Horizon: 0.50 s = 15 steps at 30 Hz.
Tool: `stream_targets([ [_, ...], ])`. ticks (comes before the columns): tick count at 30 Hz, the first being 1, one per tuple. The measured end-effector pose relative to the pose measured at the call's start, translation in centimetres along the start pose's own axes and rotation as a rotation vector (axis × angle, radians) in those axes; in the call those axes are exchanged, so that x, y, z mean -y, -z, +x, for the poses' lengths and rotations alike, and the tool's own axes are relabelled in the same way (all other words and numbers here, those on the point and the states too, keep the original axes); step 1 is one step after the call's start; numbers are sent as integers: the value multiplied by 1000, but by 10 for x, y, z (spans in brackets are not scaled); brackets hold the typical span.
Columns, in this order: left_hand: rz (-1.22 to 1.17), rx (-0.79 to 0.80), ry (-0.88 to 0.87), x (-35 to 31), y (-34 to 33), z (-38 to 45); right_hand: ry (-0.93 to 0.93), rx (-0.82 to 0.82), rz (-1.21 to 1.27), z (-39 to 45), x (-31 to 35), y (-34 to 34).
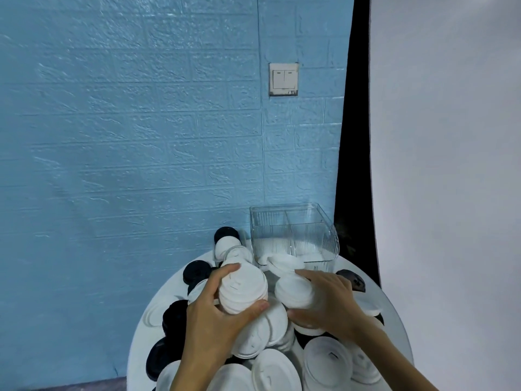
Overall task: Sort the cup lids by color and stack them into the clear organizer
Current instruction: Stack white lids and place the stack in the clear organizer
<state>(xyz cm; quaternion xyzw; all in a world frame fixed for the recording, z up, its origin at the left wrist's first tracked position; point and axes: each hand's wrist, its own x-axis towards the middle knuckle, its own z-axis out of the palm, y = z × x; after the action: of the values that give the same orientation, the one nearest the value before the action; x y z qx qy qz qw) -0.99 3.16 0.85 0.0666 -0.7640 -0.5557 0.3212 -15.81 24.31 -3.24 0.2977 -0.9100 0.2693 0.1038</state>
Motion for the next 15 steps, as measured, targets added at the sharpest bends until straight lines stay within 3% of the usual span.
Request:
stream_targets([
  [3, 13, 10, 2, 3, 1, 0, -13, -29, 94, 0, 0, 0],
  [15, 53, 36, -19, 8, 3, -3, 137, 189, 37, -11, 14, 22],
])
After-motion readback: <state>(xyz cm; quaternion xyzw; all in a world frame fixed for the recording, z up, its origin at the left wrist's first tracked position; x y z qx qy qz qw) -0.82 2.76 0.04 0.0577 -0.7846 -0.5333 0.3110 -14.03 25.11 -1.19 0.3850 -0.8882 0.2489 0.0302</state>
